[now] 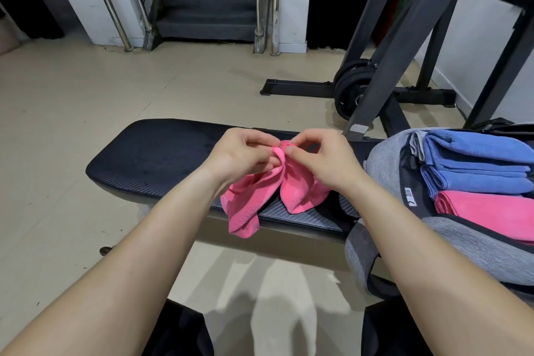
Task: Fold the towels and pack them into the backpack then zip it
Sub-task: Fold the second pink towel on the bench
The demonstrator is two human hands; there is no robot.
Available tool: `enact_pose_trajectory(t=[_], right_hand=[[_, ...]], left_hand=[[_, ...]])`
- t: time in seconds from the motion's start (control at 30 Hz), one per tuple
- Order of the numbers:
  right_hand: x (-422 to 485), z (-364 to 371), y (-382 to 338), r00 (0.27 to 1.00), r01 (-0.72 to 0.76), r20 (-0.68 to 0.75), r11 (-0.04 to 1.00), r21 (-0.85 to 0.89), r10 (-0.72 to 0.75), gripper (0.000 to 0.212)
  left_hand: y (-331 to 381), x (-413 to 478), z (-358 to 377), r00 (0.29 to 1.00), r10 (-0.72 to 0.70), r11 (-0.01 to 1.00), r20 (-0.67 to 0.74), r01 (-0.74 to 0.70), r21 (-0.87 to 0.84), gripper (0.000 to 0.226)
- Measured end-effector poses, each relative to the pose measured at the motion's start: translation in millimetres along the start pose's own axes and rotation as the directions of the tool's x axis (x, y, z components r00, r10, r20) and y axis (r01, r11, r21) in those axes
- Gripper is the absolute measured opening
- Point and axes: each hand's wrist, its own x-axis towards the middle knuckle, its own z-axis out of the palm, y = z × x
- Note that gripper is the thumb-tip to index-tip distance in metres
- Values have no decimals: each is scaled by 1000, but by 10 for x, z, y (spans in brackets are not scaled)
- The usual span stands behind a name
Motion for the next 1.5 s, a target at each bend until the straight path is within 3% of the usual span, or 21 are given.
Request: enact_pose_trajectory(t=[0.17, 0.5, 0.83, 1.0, 1.17, 1.3, 1.37, 1.5], right_hand=[[-16, 14, -49, 998, -52, -40, 991, 125, 58, 10], [-47, 13, -39, 993, -96, 83, 969, 230, 79, 7], [-59, -65, -69, 985, -101, 166, 941, 322, 50, 7], [14, -224, -194, 974, -83, 226, 973, 217, 33, 8], [349, -572, -521, 993, 74, 97, 996, -56, -69, 4], [574, -923, -911, 989, 128, -35, 957, -261, -142, 11], [638, -1067, -1067, 981, 128, -97, 939, -321, -167, 9], [724, -1314, -1265, 964, 56, -223, 929, -366, -146, 8]], left_hand=[[-32, 11, -11, 990, 131, 984, -49, -124, 132, 8], [-62, 42, 7, 968, 244, 943, -66, -220, 250, 8], [-115, 103, -9, 922, 387, 818, -30, -328, 473, 13], [-149, 70, -10, 912, 406, 730, 61, -363, 579, 10], [-100, -8, -16, 911, 412, 682, 26, -328, 654, 13], [13, -138, 5, 899, 438, 580, -4, -280, 765, 14], [47, -229, 13, 895, 446, 512, 17, -271, 815, 15], [6, -421, 14, 827, 542, 246, 145, -322, 914, 24]])
